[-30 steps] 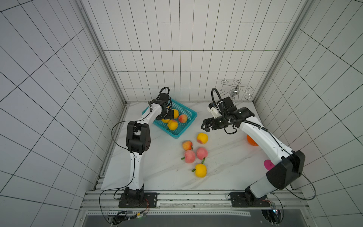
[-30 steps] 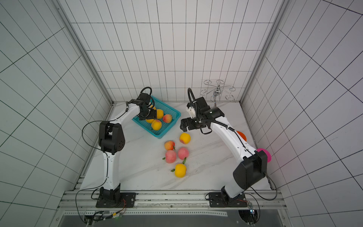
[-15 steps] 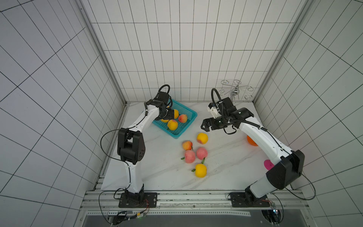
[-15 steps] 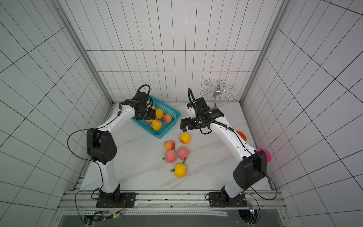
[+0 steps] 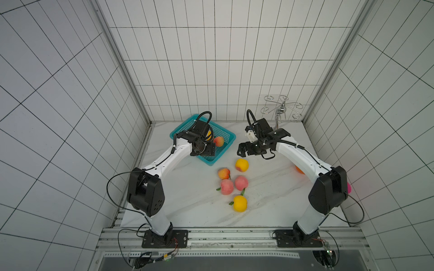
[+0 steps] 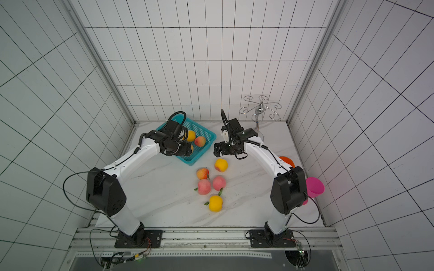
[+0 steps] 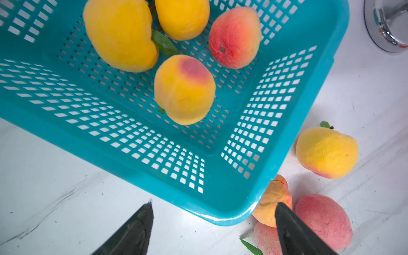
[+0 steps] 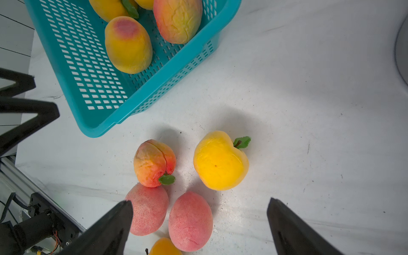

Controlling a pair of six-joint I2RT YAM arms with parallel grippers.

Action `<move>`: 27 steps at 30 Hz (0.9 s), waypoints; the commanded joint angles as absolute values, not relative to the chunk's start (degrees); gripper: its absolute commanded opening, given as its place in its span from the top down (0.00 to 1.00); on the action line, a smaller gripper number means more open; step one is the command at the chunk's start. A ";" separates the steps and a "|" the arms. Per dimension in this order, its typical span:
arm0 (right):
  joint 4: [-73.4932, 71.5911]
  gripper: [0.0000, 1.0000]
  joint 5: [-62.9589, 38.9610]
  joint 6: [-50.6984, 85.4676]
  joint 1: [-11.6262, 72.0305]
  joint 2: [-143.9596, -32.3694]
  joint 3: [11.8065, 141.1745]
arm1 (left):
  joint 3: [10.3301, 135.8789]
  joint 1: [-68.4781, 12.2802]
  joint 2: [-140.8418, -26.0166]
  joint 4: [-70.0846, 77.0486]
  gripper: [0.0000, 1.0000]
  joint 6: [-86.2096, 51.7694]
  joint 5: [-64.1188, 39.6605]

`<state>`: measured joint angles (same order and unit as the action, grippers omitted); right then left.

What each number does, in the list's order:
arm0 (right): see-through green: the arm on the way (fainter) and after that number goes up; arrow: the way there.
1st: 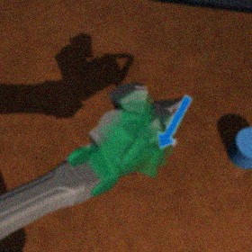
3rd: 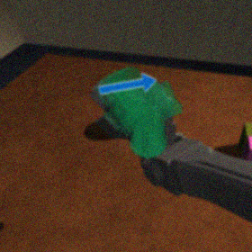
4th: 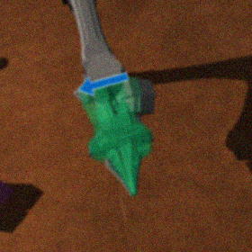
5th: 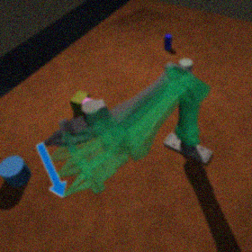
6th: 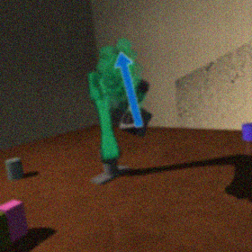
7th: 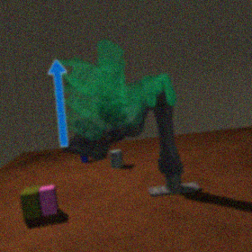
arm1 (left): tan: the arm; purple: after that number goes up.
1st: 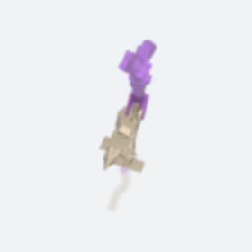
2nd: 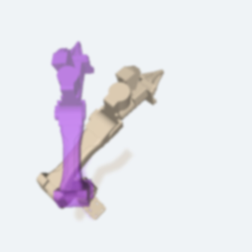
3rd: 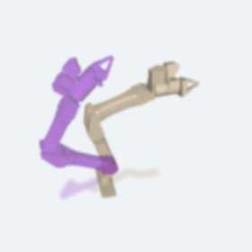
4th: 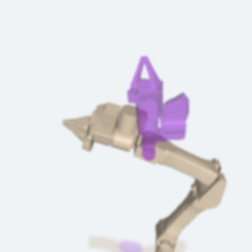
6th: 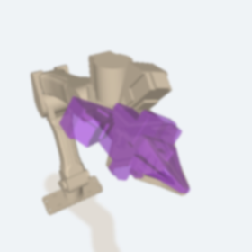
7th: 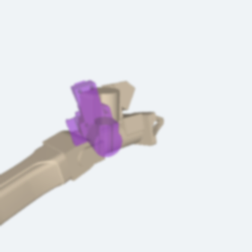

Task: Put the peaches into the basket
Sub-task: Pick up the peach from the center of the board.

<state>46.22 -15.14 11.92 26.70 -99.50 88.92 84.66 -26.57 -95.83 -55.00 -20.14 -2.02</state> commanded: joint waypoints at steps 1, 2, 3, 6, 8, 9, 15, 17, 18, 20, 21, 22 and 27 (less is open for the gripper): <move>44.94 0.01 -14.56 12.74 26.39 -101.55 86.67 | 81.35 -28.35 -92.14 -52.47 0.15 -23.38 -4.53; 44.60 0.01 -14.54 12.74 26.44 -101.97 86.41 | 80.13 -28.60 -91.05 -51.68 0.15 -24.38 -5.65; 44.37 0.01 -14.48 12.74 26.42 -102.30 86.23 | 79.05 -28.67 -90.21 -50.85 0.15 -25.16 -6.59; 43.75 0.01 -14.66 12.66 26.43 -103.81 85.65 | 76.15 -28.90 -87.96 -48.15 0.15 -27.67 -9.50; 43.33 0.01 -14.72 12.50 26.43 -104.82 85.19 | 75.03 -29.05 -87.11 -46.83 0.15 -28.87 -10.81; 43.05 0.01 -14.76 12.48 26.45 -105.23 84.94 | 74.85 -29.15 -86.94 -46.61 0.15 -29.27 -11.24; 42.23 0.01 -14.93 12.22 26.19 -108.11 84.81 | 74.73 -29.36 -86.40 -45.97 0.15 -30.49 -12.56; 42.25 0.01 -14.88 12.13 26.19 -109.00 84.68 | 74.94 -29.36 -86.44 -46.01 0.15 -30.59 -12.91; 42.25 0.01 -14.90 12.13 26.09 -109.39 84.62 | 75.10 -29.40 -86.48 -45.97 0.15 -30.62 -13.00; 42.25 0.01 -14.94 12.04 26.01 -110.04 84.33 | 75.28 -29.38 -86.65 -45.97 0.15 -30.76 -13.34; 42.21 0.01 -14.94 11.96 25.94 -110.28 84.14 | 75.35 -29.36 -86.79 -45.97 0.15 -30.85 -13.44; 42.21 0.01 -15.01 11.95 25.86 -110.52 83.99 | 75.41 -29.36 -86.96 -45.96 0.15 -30.93 -13.53; 40.59 0.01 -15.62 11.56 25.75 -111.57 83.25 | 76.55 -29.36 -88.07 -45.89 0.15 -31.19 -13.75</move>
<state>41.28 -15.22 12.38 26.24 -110.78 85.12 74.98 -29.19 -87.83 -47.35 -30.30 -13.28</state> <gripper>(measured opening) 0.988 0.851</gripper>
